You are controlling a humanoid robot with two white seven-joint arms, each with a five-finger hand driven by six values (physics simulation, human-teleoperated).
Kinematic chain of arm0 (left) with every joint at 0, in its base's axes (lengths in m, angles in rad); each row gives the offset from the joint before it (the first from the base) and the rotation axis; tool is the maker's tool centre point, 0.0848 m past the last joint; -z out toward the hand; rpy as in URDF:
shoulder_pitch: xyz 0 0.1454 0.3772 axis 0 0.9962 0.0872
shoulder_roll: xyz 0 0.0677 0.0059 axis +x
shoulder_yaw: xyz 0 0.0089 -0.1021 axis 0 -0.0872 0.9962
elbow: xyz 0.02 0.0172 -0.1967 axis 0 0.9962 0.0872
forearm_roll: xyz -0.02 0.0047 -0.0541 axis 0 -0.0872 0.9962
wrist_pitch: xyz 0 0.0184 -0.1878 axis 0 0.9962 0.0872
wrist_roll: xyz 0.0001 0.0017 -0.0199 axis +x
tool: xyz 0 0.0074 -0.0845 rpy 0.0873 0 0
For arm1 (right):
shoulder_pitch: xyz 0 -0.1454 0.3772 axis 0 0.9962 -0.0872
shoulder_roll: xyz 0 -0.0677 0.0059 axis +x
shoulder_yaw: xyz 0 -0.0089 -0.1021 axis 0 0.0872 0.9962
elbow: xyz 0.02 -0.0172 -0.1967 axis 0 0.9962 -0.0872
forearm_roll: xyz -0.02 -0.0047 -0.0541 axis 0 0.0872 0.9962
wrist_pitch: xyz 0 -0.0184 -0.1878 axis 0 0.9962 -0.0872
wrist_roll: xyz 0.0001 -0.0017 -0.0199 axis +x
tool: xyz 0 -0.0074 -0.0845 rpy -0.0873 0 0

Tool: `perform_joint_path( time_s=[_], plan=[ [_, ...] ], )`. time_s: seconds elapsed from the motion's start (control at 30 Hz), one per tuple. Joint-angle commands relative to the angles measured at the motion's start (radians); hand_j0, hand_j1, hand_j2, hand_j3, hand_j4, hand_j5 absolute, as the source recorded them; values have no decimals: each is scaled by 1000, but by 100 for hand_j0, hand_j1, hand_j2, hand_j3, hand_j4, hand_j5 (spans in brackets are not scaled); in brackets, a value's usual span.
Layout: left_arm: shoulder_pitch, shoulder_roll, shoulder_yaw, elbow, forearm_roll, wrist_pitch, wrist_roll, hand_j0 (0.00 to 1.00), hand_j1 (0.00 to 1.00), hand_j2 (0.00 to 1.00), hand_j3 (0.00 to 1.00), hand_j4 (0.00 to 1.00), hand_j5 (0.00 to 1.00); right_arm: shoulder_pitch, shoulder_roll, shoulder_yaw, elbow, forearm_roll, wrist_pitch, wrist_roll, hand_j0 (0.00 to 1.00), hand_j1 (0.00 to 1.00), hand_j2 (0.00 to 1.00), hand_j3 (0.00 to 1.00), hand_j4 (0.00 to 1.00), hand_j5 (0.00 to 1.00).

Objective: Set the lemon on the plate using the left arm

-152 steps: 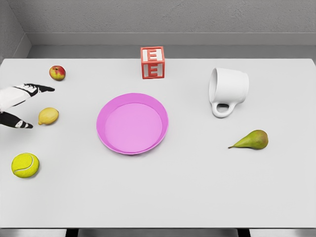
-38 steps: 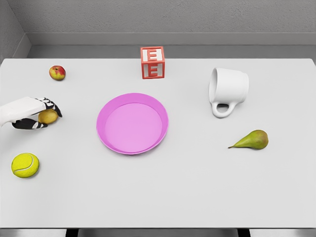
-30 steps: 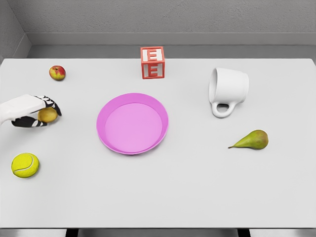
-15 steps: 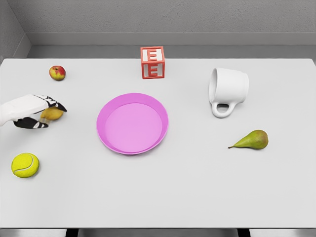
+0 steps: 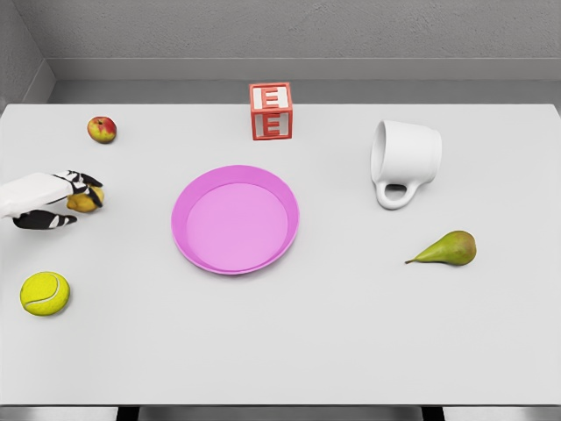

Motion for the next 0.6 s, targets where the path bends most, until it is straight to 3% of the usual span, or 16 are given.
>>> perform_joint_path(
  time_s=[0.0, 0.27, 0.57],
  plan=[
    [2, 1, 0, 4, 0, -1, -3, 50, 50, 50, 50, 50, 50, 0, 0, 0, -1, 0, 0, 0, 100, 100, 100, 100, 100, 100],
    [3, 1, -5, -4, 3, -1, -3, 41, 41, 41, 41, 41, 41, 0, 0, 0, 0, 0, 0, 0, 100, 100, 100, 100, 100, 100],
    [-5, 27, 11, -61, 15, -1, -3, 40, 40, 40, 40, 40, 40, 0, 0, 0, 0, 0, 0, 0, 100, 100, 100, 100, 100, 100]
  ],
)
